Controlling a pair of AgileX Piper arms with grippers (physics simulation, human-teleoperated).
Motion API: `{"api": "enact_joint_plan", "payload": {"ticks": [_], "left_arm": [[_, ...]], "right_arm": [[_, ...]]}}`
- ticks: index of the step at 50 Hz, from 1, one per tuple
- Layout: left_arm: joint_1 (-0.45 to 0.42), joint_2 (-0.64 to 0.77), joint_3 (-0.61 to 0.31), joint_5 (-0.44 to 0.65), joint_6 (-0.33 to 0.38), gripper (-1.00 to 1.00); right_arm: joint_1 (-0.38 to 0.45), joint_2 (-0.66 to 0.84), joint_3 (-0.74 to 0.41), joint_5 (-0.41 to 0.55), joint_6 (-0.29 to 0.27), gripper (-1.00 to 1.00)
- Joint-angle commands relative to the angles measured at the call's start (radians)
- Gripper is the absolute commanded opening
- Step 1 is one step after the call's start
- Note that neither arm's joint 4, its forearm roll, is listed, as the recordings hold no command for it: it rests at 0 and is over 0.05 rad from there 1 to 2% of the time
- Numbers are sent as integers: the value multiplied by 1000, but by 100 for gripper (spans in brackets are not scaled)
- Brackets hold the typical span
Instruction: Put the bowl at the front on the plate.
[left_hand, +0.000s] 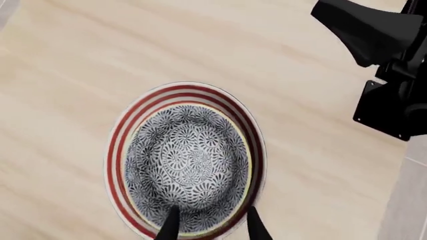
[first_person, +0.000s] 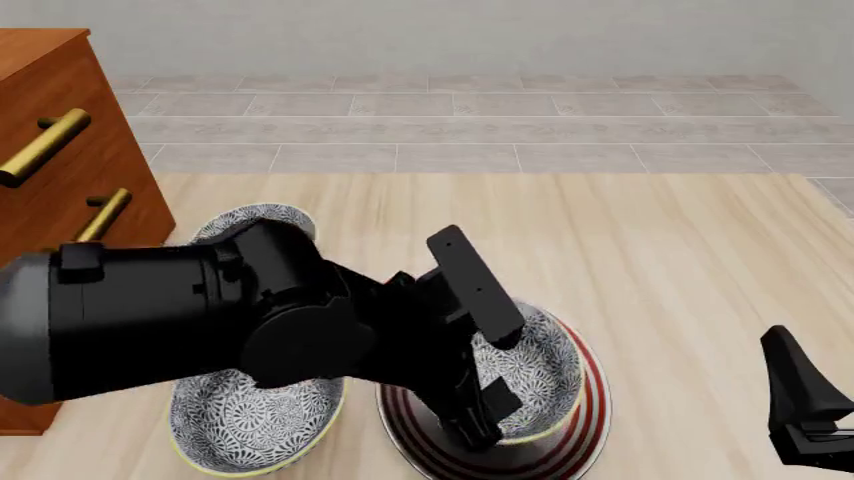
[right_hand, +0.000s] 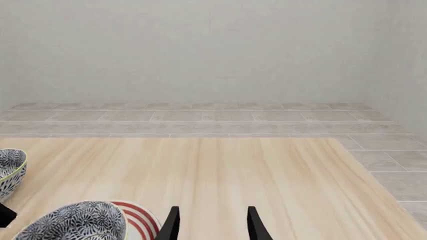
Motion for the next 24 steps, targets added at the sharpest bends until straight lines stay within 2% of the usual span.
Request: {"api": "enact_joint_plan", "payload": {"ticks": [1,12,24], "left_arm": [[6,-129,53,0,-4,100],[45,-268,155,-3,2,100],[88,-436,231,58,18,100]], "right_arm": [[0,0,0,0,0,100],[0,0,0,0,0,100],[0,0,0,0,0,100]]}}
